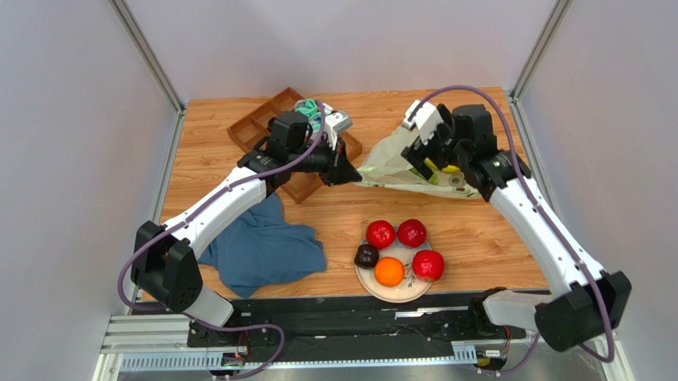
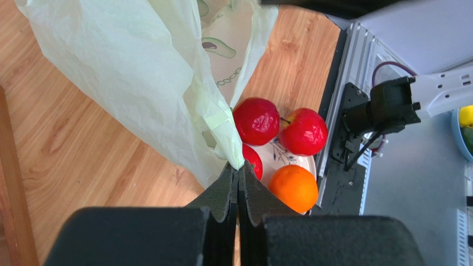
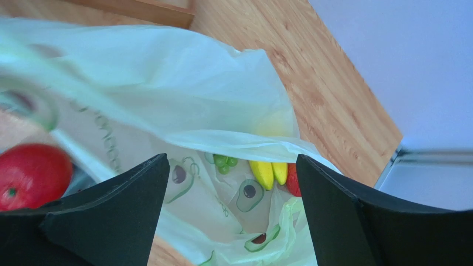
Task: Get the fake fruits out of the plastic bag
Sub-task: Adjust the plastic bag at the center of the board.
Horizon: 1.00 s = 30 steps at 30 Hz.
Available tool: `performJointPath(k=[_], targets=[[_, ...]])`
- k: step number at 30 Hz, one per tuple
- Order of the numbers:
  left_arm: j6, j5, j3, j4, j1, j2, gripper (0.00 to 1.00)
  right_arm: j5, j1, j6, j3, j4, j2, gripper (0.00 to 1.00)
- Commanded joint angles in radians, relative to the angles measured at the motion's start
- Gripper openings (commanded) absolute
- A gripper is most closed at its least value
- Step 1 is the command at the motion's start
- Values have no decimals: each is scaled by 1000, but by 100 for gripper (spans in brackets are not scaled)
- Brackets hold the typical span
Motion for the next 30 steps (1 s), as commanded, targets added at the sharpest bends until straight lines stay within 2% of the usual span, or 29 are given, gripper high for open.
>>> performJointPath(k=[1, 4, 6, 7, 9, 10, 14, 18, 21, 22, 27, 28, 30], targets=[[28, 30, -5, 5, -3, -63, 0, 74, -84, 177, 56, 55, 130, 88], [45, 30, -5, -9, -3, -66, 0, 69, -123, 140, 33, 32, 199, 70], [46, 24, -13, -15, -1, -78, 0, 74, -132, 117, -6, 18, 236, 62], [52, 22, -14, -19, -3, -83, 0, 75, -134, 109, -15, 12, 248, 48], [60, 19, -20, -32, -3, -99, 0, 112, -143, 109, -39, 20, 293, 35], [66, 19, -23, -36, -1, -102, 0, 138, -147, 123, -49, 35, 310, 32], [89, 19, -25, -58, -3, -121, 0, 242, -228, 193, -36, 101, 434, 32], [114, 21, -17, -78, -1, -118, 0, 261, -310, 207, 68, 129, 541, 36], [115, 24, -17, -76, -3, -115, 0, 250, -338, 184, 155, 106, 600, 46], [114, 25, -17, -76, -1, -113, 0, 255, -341, 180, 193, 101, 612, 53], [112, 45, -8, -72, -3, -98, 0, 296, -348, 175, 224, 138, 678, 64], [114, 53, -8, -73, -3, -96, 0, 310, -348, 186, 231, 144, 690, 70], [115, 62, 0, -81, -1, -93, 0, 337, -348, 189, 253, 162, 732, 76]])
